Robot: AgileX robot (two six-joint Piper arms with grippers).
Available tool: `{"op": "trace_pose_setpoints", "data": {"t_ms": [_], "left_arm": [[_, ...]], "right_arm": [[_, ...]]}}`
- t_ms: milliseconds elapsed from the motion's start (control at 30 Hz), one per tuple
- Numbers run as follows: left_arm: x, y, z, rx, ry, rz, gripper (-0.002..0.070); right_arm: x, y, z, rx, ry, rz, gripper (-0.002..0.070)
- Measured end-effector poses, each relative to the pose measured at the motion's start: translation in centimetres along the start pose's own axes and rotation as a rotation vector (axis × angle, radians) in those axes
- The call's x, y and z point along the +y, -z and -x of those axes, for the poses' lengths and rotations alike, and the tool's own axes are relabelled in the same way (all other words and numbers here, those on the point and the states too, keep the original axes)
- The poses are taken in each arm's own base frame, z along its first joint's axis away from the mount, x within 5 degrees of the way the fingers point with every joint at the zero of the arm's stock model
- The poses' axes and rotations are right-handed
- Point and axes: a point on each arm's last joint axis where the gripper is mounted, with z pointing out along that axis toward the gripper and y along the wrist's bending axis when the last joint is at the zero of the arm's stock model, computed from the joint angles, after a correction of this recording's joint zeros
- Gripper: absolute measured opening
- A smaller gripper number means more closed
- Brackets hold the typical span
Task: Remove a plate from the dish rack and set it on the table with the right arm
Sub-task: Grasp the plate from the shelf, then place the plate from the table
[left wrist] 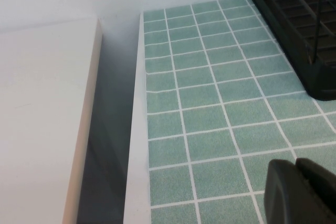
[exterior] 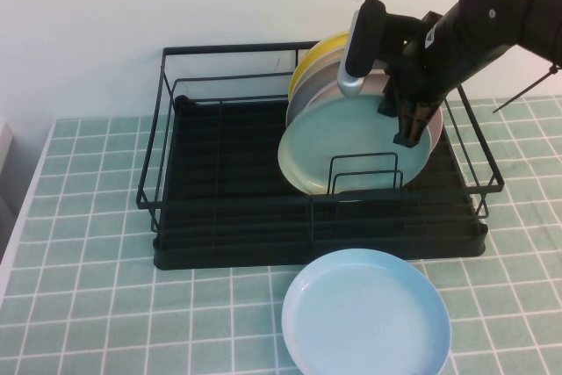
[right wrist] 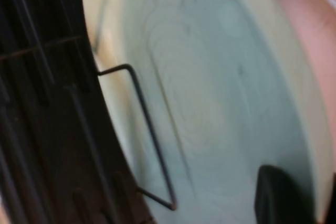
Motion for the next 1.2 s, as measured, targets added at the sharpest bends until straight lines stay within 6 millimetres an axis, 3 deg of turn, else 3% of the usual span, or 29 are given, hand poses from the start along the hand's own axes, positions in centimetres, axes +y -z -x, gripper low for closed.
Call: {"op": "trace_pose_setpoints", "data": {"t_ms": [67,333,467,767,1000,1200], "left_arm": [[0.0,0.0,0.0,0.0,0.0,0.0,-0.0003],[0.0,0.0,0.0,0.0,0.0,0.0,-0.0003],[0.0,0.0,0.0,0.0,0.0,0.0,-0.0003],[0.0,0.0,0.0,0.0,0.0,0.0,-0.0003],[0.0,0.0,0.0,0.0,0.0,0.0,-0.0003],[0.0,0.0,0.0,0.0,0.0,0.0,-0.0003]], "right_arm": [[-0.2,0.0,0.1,-0.007,0.016,-0.024,0.0086],[-0.3,0.1,0.1,-0.007,0.024,-0.029,0.0086],[-0.5,1.6,0.3,-0.024,0.024,-0.051,0.0086],[-1.2,8.0,1.2,-0.11,0.014,-0.142,0.0086],[-0.9,14.7,1.8,-0.227,-0.052,-0.2,0.0085],[0.7,21.1,1.7,-0.34,-0.203,-0.172,0.0085]]}}
